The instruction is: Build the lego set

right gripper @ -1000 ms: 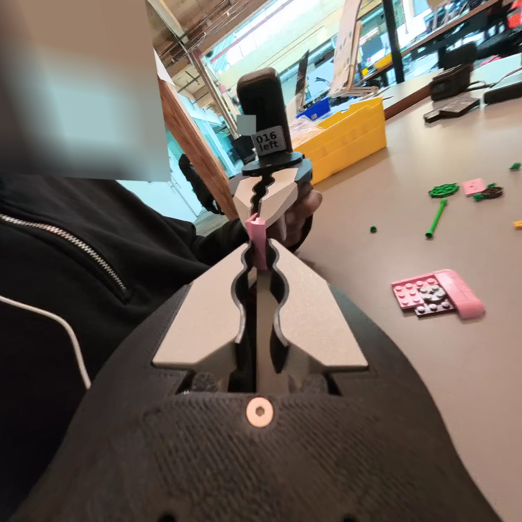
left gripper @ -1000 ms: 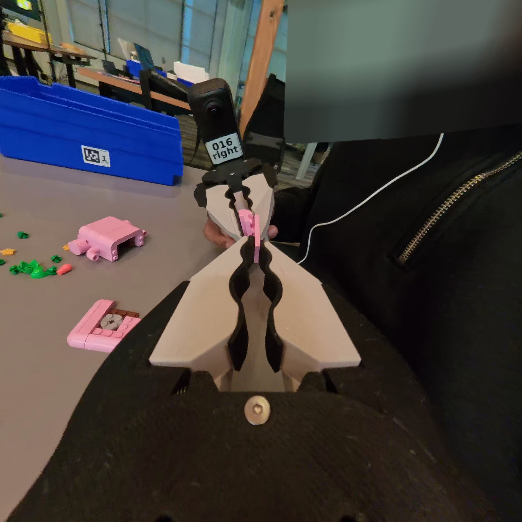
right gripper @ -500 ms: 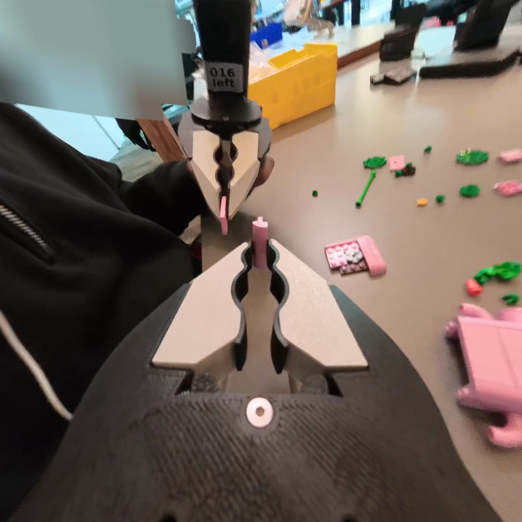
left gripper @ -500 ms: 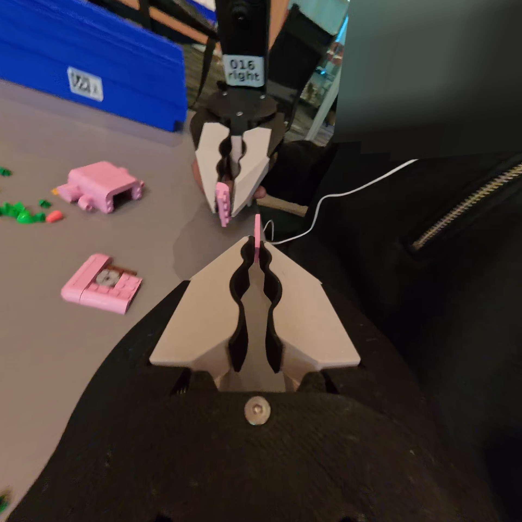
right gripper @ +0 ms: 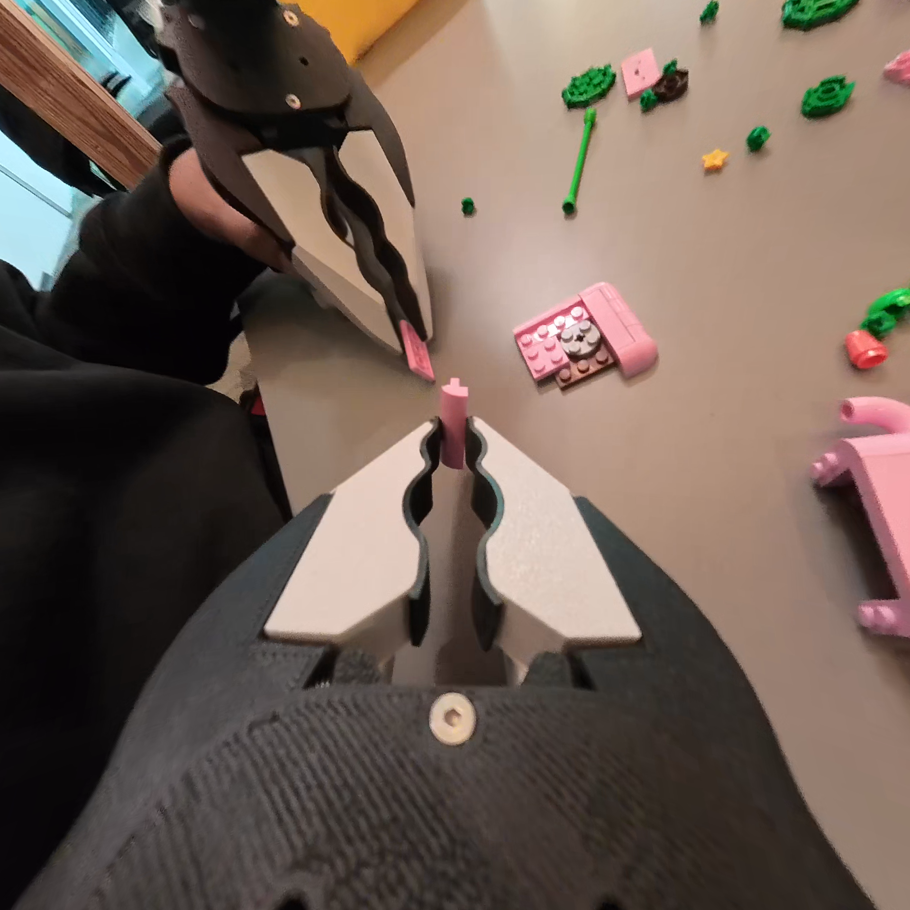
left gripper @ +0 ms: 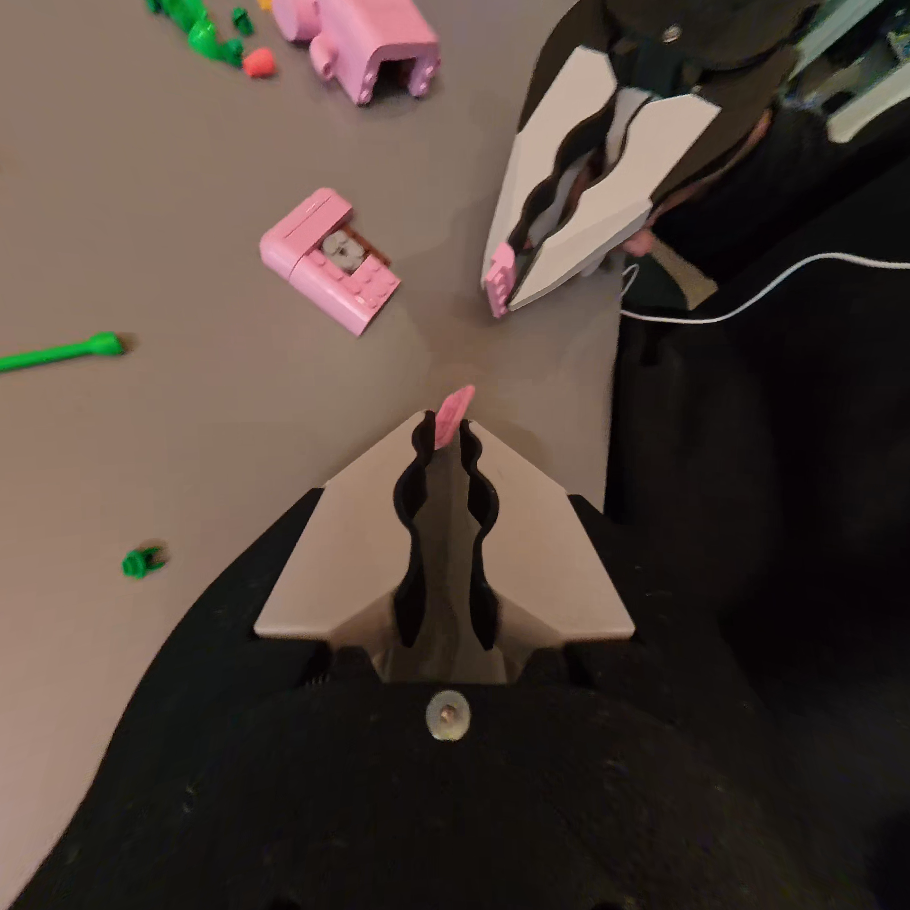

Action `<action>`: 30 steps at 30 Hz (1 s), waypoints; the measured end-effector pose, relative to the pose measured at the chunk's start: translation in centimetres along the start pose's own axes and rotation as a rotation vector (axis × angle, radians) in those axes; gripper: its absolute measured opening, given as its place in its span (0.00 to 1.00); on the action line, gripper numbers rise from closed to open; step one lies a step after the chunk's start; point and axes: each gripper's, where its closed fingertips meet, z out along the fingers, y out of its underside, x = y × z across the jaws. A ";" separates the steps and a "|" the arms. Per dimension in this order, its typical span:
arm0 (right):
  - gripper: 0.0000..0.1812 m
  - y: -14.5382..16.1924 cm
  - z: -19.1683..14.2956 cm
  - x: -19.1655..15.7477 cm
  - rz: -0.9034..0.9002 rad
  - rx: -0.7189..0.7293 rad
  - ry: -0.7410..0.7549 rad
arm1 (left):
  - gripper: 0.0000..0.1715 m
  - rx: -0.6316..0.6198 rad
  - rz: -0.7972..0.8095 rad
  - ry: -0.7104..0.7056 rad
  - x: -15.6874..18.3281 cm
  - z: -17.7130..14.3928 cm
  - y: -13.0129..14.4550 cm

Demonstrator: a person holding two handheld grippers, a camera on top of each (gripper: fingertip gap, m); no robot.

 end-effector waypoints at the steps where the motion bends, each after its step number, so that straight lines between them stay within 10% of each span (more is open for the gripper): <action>1: 0.04 0.1 0.0 0.1 -0.005 -0.007 0.010 | 0.05 -0.014 -0.005 -0.013 -0.3 0.1 0.3; 8: 0.04 -0.6 -0.4 -0.7 -0.013 0.047 -0.029 | 0.15 0.149 -0.005 -0.057 -1.0 -1.5 -2.3; 17: 0.04 -2.9 -1.2 -4.5 0.081 0.177 -0.289 | 0.14 0.374 -0.001 0.365 6.0 -0.8 -6.0; 25: 0.04 -3.0 -1.1 -3.7 -0.148 0.183 -0.110 | 0.06 0.354 -0.124 0.370 5.1 0.5 -5.8; 30: 0.26 -4.2 -2.6 -1.9 -0.609 0.246 0.229 | 0.01 0.362 -0.218 0.318 3.2 0.3 -5.7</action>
